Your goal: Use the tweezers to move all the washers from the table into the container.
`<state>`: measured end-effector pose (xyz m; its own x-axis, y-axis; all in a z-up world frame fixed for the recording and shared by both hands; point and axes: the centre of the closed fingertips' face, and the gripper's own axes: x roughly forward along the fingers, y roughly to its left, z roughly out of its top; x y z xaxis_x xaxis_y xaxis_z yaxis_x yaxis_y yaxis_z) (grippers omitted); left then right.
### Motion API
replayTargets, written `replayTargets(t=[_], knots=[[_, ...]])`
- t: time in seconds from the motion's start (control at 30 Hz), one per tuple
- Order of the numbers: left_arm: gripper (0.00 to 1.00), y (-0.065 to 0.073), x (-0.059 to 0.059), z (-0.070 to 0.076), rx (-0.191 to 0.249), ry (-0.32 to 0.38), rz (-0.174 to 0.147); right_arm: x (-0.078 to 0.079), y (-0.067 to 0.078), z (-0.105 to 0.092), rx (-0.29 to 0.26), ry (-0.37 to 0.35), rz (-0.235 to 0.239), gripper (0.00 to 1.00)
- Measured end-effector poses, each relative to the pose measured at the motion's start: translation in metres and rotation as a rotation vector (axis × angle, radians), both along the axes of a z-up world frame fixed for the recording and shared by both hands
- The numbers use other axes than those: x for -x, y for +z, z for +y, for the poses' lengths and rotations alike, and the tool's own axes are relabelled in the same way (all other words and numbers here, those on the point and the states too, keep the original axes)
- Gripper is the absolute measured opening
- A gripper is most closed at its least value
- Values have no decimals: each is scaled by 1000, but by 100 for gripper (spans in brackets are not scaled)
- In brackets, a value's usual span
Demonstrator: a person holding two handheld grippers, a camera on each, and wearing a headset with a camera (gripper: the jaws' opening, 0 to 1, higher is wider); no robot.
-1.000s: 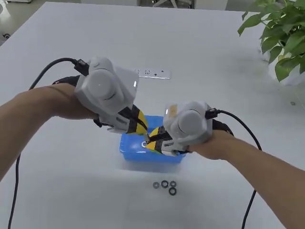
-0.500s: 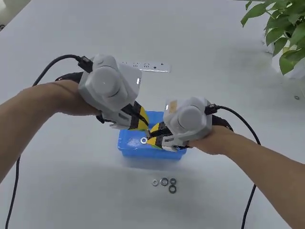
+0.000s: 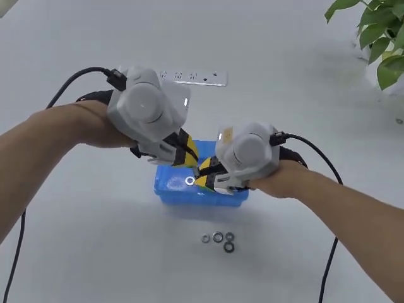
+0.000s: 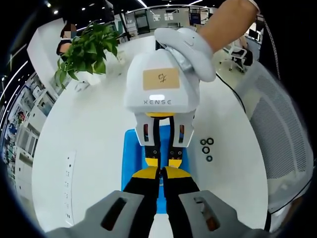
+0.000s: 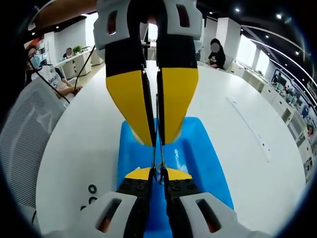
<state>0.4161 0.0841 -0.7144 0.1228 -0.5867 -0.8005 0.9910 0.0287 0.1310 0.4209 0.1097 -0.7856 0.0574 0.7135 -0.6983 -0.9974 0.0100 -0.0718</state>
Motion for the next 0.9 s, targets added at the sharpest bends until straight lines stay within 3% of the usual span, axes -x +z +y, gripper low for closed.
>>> replayTargets(t=[0.43,0.9], knots=[[6,-4,1,0,-4,-5,6,1,-4,0,8,10,-3,11],[6,1,4,-2,-4,-9,-4,3,1,-3,7,8,-13,11]])
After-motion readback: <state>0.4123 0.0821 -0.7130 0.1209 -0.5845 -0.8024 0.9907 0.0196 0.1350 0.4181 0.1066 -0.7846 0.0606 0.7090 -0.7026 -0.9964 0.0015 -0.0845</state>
